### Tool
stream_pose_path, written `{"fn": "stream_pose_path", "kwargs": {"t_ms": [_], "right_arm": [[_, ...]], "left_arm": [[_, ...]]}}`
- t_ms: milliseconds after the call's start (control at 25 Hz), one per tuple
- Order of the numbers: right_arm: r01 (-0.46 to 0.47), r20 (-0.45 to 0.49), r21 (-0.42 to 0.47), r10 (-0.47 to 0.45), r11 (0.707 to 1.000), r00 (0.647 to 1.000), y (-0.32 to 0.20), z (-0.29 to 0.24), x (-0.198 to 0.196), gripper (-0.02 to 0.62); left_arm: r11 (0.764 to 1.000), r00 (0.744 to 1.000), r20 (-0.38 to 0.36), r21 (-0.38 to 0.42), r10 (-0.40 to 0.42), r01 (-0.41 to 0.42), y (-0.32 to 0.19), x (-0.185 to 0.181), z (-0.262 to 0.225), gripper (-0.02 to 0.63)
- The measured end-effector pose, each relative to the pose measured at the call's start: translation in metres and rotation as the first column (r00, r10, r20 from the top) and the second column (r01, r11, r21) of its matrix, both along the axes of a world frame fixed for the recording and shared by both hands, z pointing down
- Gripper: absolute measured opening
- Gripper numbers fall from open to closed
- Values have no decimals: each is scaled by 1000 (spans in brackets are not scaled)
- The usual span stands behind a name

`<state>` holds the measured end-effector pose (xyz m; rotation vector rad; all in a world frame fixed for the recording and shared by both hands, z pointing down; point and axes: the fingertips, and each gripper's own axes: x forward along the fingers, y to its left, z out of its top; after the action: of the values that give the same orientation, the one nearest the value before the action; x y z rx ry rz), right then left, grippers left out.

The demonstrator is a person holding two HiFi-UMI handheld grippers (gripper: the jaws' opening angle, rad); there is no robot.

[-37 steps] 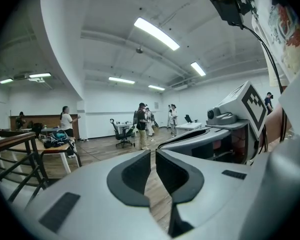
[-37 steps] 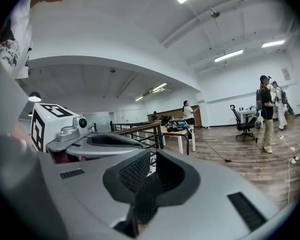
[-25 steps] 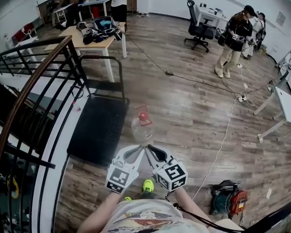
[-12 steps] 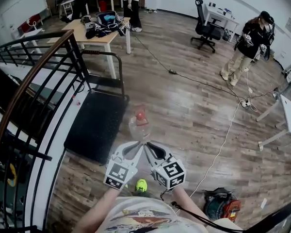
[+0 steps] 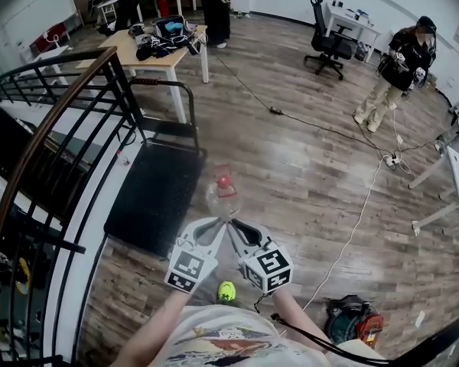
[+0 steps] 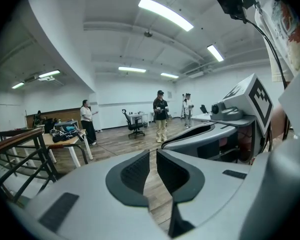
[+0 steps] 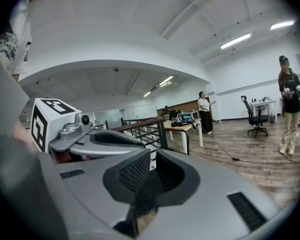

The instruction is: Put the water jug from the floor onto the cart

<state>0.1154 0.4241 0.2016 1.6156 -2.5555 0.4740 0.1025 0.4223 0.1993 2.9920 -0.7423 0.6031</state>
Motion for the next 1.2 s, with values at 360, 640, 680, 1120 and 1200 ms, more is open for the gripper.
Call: {"fn": "stream_pose_path", "kwargs": {"t_ms": [360,640,680,1120,1200], "right_arm": [[0,-26,-23,0,1000,1000,-43,9,3,21],[-9,-37,-43,7,999,999,-103,12,-1,21],[-9,-40,-49,7,999,999,-111,13,-3,21],[-83,-67,-103,76,991,995,-215,24,2,21],[-96,-74,-98,89,991,993,-229,26,2,21]], "left_arm": [[999,1000,-11,-34,-18,17,-46,-3,12,89],[999,1000,-15,-48,-16,15,-103,-6,15,89],[999,1000,-13,-51,-13,12,-112,-8,16,89],[992,997,-29,-105,73,-76,-211,-4,28,89],[991,995,-31,-96,90,-92,-223,-4,30,89]]}}
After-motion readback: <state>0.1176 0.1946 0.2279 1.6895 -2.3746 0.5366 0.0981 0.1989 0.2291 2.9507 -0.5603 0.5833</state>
